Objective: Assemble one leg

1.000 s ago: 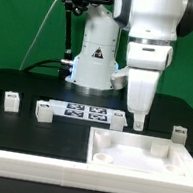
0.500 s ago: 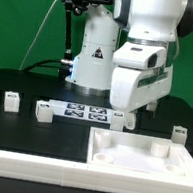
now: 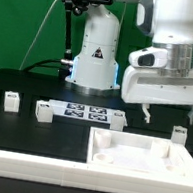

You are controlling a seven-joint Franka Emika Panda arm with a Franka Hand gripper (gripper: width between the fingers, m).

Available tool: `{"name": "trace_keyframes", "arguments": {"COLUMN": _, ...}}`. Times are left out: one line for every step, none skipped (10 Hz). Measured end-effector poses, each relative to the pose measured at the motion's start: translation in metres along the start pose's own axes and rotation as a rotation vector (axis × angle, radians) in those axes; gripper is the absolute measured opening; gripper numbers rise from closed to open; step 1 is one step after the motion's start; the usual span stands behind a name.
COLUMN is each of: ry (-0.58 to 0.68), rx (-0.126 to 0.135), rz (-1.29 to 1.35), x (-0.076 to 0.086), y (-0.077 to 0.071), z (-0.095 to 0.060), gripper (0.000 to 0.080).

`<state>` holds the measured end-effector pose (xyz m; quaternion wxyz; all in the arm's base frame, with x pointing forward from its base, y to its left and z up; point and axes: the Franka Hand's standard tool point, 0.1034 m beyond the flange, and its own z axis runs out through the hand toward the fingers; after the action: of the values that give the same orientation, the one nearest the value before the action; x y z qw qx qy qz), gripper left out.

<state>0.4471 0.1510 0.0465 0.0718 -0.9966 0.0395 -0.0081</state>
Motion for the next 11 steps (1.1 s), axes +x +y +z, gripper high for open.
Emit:
{"name": "trace_keyframes", "arguments": {"ry": -0.003, "rx": 0.007, "rz": 0.075, "x": -0.002, "y": -0.007, "z": 0.002, "gripper": 0.0649}}
{"name": "trace_keyframes", "arguments": {"ry": -0.008, "rx": 0.015, "rz": 0.229, "x": -0.003, "y": -0.01, "z": 0.004, "gripper": 0.0649}}
{"name": "trace_keyframes", "arguments": {"ry": -0.011, "rx": 0.021, "rz": 0.346, "x": -0.004, "y": -0.011, "z": 0.003, "gripper": 0.0649}}
{"name": "trace_keyframes", "arguments": {"ry": -0.014, "rx": 0.025, "rz": 0.427, "x": -0.004, "y": -0.012, "z": 0.004, "gripper": 0.0649}}
{"name": "trace_keyframes", "arguments": {"ry": -0.014, "rx": 0.025, "rz": 0.403, "x": -0.005, "y": -0.012, "z": 0.004, "gripper": 0.0649}}
{"name": "trace_keyframes", "arguments": {"ry": -0.02, "rx": 0.023, "rz": 0.396, "x": -0.005, "y": -0.011, "z": 0.004, "gripper": 0.0649}}
{"name": "trace_keyframes", "arguments": {"ry": -0.052, "rx": 0.016, "rz": 0.381, "x": -0.01, "y": -0.004, "z": 0.004, "gripper": 0.0649}}
{"name": "trace_keyframes", "arguments": {"ry": -0.045, "rx": 0.018, "rz": 0.373, "x": -0.012, "y": -0.008, "z": 0.006, "gripper": 0.0649}}
{"name": "trace_keyframes", "arguments": {"ry": -0.108, "rx": 0.014, "rz": 0.319, "x": -0.02, "y": -0.011, "z": 0.009, "gripper": 0.0649}}
{"name": "trace_keyframes", "arguments": {"ry": -0.252, "rx": 0.025, "rz": 0.285, "x": -0.022, "y": -0.01, "z": 0.007, "gripper": 0.0649}}
{"name": "trace_keyframes", "arguments": {"ry": -0.355, "rx": 0.045, "rz": 0.281, "x": -0.016, "y": -0.011, "z": 0.006, "gripper": 0.0649}}
